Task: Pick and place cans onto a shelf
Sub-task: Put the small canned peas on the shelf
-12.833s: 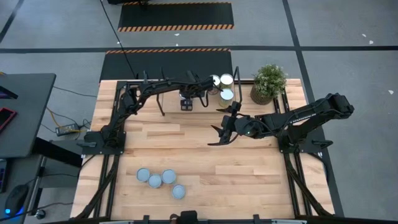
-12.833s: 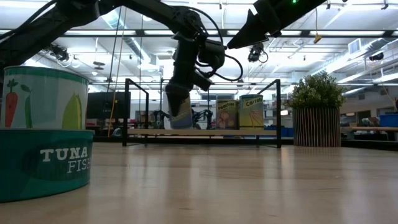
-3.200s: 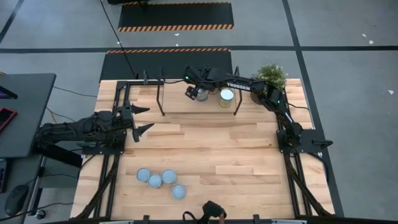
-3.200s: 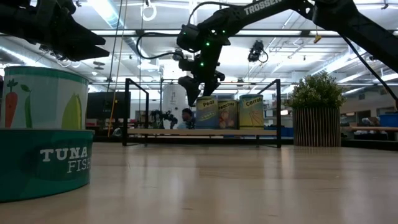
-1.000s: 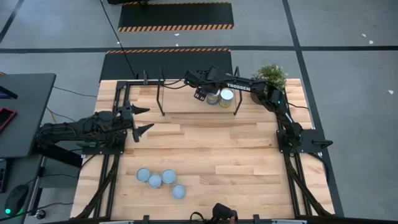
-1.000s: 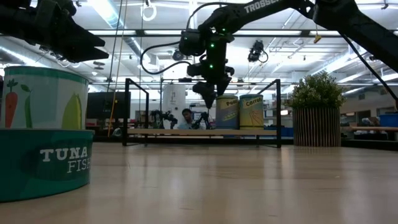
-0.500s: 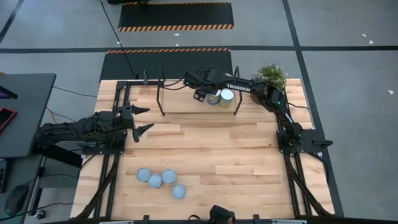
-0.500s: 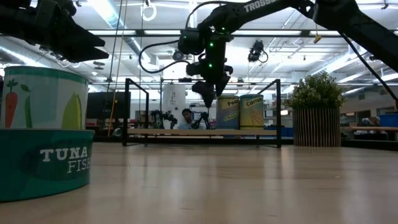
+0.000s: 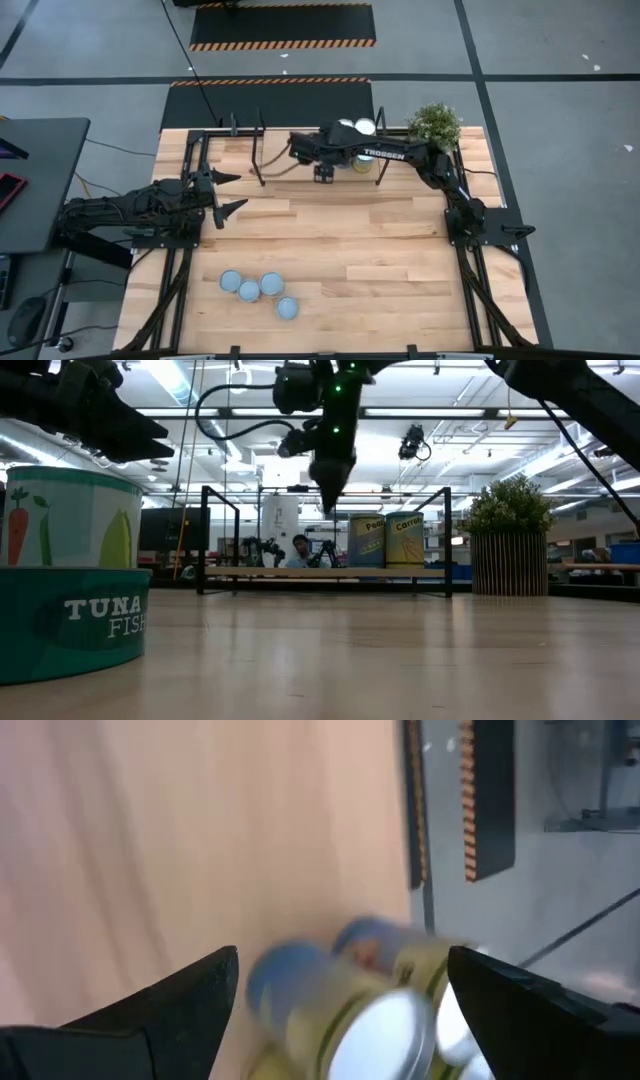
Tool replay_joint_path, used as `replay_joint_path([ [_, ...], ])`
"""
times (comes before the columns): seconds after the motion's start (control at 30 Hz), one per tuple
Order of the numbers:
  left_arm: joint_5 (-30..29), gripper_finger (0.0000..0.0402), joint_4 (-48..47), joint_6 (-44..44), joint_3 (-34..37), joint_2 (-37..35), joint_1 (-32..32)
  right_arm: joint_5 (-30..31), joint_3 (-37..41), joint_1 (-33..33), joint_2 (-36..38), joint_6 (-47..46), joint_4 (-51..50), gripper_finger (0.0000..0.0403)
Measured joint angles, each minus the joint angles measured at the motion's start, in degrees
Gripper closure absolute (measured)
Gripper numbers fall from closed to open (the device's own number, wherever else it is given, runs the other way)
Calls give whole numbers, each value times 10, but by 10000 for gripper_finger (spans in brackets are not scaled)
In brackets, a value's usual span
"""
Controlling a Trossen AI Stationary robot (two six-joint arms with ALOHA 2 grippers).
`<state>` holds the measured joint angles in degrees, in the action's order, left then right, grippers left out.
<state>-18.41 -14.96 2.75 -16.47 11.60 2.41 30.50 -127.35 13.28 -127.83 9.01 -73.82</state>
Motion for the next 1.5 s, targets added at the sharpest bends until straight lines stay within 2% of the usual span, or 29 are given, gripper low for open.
replay_joint_path([
  [0.1,0,38,0,11,0,0,0,1,1,-7,0,5,-51,35],
  [0.3,0,38,5,13,0,0,0,31,6,0,0,-17,-54,35],
  [0.47,0,38,1,14,0,0,0,-25,6,-11,0,-20,-15,35],
  [0.6,0,38,-12,13,0,0,0,-46,6,-54,0,-12,23,35],
  [0.97,3,38,-15,54,0,0,0,-183,6,-175,0,20,164,35],
  [1.1,61,38,-15,59,0,3,0,-182,11,-207,0,15,173,35],
  [1.27,147,38,19,43,0,25,0,-174,71,-237,0,-10,190,35],
  [1.4,172,38,47,36,0,64,0,-135,141,-259,-1,-42,210,35],
  [1.5,171,38,75,36,0,105,0,-80,179,-279,0,-60,222,35],
])
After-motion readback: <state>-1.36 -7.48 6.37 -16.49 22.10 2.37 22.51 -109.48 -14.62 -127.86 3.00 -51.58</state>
